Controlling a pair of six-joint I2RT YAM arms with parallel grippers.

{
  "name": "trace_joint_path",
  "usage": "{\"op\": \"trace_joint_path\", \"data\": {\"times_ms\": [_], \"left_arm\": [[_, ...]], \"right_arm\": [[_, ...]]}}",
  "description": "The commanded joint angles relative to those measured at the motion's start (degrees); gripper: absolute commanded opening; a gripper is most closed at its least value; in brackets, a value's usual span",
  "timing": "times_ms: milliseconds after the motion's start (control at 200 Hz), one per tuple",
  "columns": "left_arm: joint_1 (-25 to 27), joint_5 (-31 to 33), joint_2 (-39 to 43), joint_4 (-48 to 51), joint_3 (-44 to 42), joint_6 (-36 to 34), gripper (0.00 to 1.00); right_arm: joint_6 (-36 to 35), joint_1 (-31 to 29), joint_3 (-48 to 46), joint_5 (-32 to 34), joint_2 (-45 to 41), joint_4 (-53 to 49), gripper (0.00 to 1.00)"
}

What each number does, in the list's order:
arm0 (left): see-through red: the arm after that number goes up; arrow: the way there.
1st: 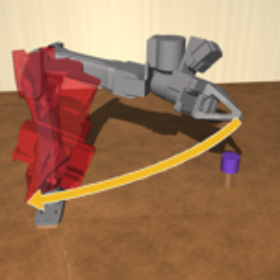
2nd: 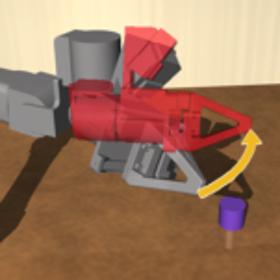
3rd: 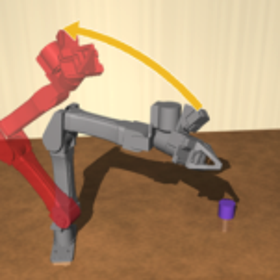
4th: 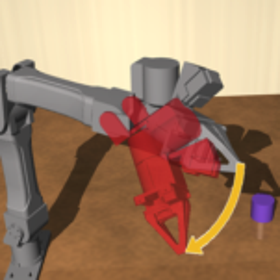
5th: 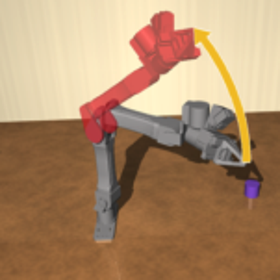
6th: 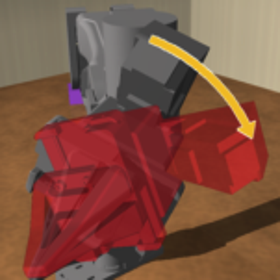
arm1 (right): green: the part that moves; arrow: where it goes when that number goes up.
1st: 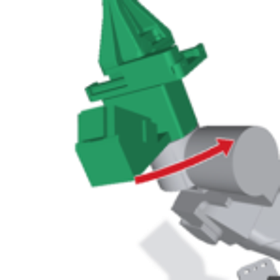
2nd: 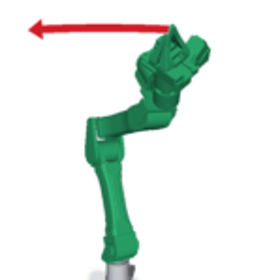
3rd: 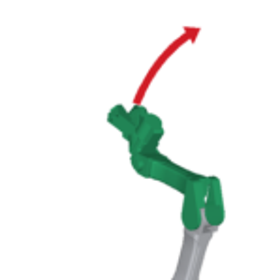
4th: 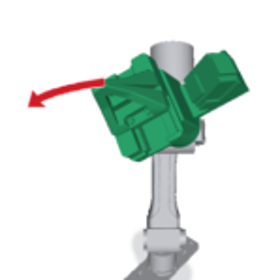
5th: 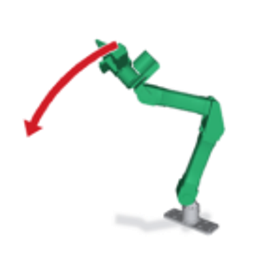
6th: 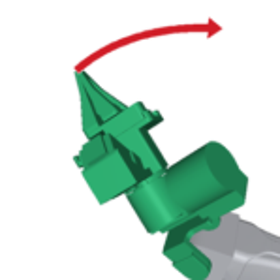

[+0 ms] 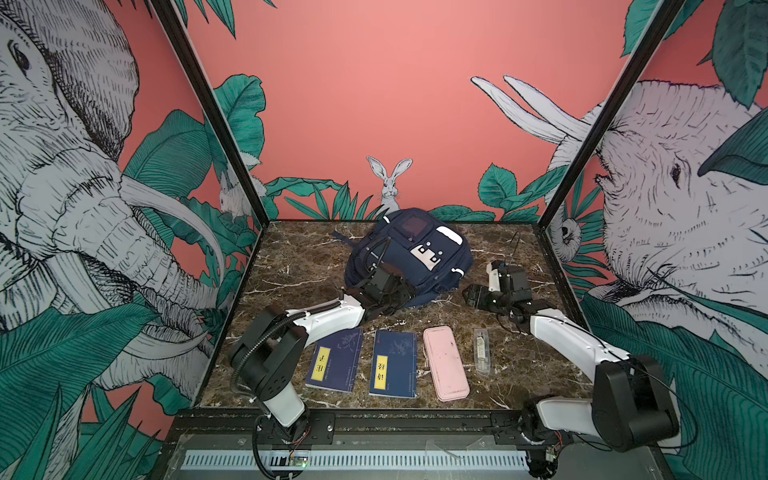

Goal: Pack the student bag
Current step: 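Reach the left gripper to the backpack while the right gripper reaches its other side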

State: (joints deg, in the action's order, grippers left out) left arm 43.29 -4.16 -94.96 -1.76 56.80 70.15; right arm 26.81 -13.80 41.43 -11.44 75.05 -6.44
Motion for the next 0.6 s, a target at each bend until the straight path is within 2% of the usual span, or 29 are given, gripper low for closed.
{"op": "trace_joint_path", "data": {"times_ms": [0, 340, 595], "left_arm": [[0.8, -0.82, -0.44, -1.76, 1.61, 3.71, 0.64], [0.79, 1.64, -1.29, -0.32, 0.19, 6.76, 0.51], [-0.09, 3.85, -2.06, -0.74, -1.93, 8.72, 0.51]], "right_arm": [[0.17, -0.57, -0.03, -0.67, 0.51, 0.99, 0.82], [-0.35, -0.96, 1.86, -0.91, 0.62, -0.94, 0.75], [-0.51, -1.05, 2.52, -1.29, 0.71, -1.32, 0.74]]}}
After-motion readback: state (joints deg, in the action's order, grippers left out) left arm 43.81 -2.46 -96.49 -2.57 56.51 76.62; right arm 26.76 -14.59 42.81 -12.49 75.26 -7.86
